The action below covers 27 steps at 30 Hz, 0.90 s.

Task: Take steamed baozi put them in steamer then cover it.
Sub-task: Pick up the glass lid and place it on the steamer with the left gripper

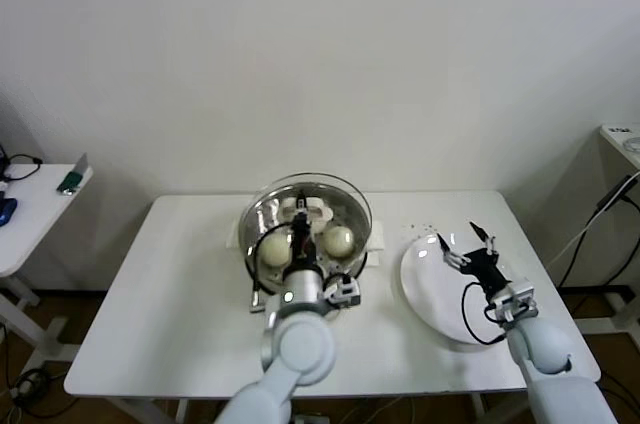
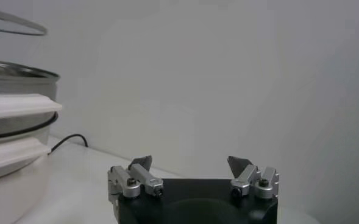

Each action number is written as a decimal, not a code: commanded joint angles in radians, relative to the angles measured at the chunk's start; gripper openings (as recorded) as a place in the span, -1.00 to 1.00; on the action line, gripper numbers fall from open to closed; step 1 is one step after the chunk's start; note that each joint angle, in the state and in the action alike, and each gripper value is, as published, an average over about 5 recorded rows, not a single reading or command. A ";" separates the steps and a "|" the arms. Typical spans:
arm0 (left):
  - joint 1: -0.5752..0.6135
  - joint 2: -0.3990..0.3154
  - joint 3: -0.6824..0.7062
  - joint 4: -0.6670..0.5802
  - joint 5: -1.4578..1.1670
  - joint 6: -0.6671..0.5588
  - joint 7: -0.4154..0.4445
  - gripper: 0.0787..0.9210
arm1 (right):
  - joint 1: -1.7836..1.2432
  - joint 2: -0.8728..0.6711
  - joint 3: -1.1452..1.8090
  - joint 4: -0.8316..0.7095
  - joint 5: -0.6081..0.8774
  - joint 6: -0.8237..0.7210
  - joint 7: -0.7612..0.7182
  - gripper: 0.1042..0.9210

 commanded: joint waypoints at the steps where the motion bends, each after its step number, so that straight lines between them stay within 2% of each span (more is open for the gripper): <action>1: -0.028 -0.057 0.021 0.110 0.021 0.040 -0.033 -0.85 | -0.003 0.001 0.008 -0.005 -0.002 0.004 -0.002 0.76; 27: -0.042 -0.014 -0.004 0.169 -0.003 0.034 -0.052 -0.85 | -0.007 0.001 0.022 -0.012 -0.006 0.008 -0.009 0.76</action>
